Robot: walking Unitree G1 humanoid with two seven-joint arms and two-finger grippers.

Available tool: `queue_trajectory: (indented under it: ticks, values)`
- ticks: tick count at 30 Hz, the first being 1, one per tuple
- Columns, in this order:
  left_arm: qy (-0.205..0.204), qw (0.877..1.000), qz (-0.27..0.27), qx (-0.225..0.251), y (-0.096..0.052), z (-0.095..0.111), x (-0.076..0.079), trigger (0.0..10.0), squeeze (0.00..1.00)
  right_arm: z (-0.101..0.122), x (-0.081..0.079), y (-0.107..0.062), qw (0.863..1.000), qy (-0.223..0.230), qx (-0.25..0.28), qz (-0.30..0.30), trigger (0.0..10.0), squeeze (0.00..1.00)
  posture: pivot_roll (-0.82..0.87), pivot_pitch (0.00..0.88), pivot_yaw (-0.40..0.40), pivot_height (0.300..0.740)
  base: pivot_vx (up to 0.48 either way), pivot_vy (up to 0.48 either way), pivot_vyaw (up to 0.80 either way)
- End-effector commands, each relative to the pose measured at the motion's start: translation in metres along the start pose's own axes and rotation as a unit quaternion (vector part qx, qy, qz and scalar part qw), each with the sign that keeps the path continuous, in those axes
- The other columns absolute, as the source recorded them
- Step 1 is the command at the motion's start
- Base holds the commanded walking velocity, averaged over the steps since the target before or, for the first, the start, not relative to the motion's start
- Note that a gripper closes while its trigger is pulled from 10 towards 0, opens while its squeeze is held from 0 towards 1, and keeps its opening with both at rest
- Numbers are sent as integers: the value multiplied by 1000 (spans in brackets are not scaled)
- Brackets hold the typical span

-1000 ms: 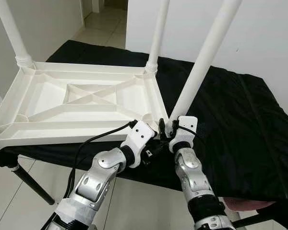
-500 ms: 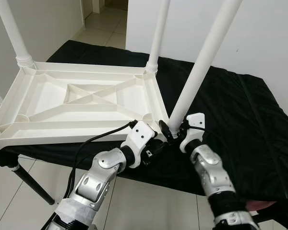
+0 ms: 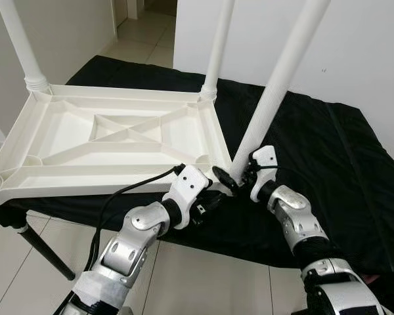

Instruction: Building children table

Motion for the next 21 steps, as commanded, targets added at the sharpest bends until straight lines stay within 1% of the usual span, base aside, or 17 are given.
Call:
queue_trajectory:
  ticks: [1,2,3,4,15,16,17,21]
  values:
    - [4,1000,-1,1,1,2,-1,10000,0,-3,0,1,1000,-10,-14,8,3843,0,3,0,-91,740,0,0,0]
    - [4,1000,-1,2,1,2,-1,10000,0,-4,1,2,1000,-7,-15,10,275,0,4,0,-90,740,0,0,0]
    - [4,1000,-1,2,1,2,-1,10000,0,-4,1,2,1000,-7,-15,10,275,0,4,0,-90,740,0,0,0]
    - [4,1000,-1,2,1,3,-1,10000,0,-4,2,3,1000,-1,-17,13,0,0,4,0,-89,740,0,0,0]
    - [7,1000,-2,3,3,4,-3,10000,0,-8,6,0,1000,11,-17,13,0,0,-6,0,-80,740,0,0,0]
    - [8,1000,-2,3,3,4,-3,10000,0,-9,7,0,1000,12,-18,7,980,0,-6,0,-80,740,0,0,0]
    - [8,1000,-3,4,4,4,-3,10000,0,-10,8,0,1000,15,-17,1,10000,0,-7,0,-79,740,0,0,0]
    - [9,1000,-4,4,4,5,-4,10000,0,-11,8,1,999,22,-13,-19,10000,0,-10,0,-78,740,0,0,0]
Point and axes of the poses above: a point about 5 cm out from each wrist's last joint towards the gripper, its own y axis pointing out of the wrist towards the gripper, its own z axis along the axis of the wrist's last joint, x = y × z, the point moved 4 cm from there along y, pointing out of the wrist towards the gripper, and after that the axes turned 12 degrees about y, right-handed, at the moved point
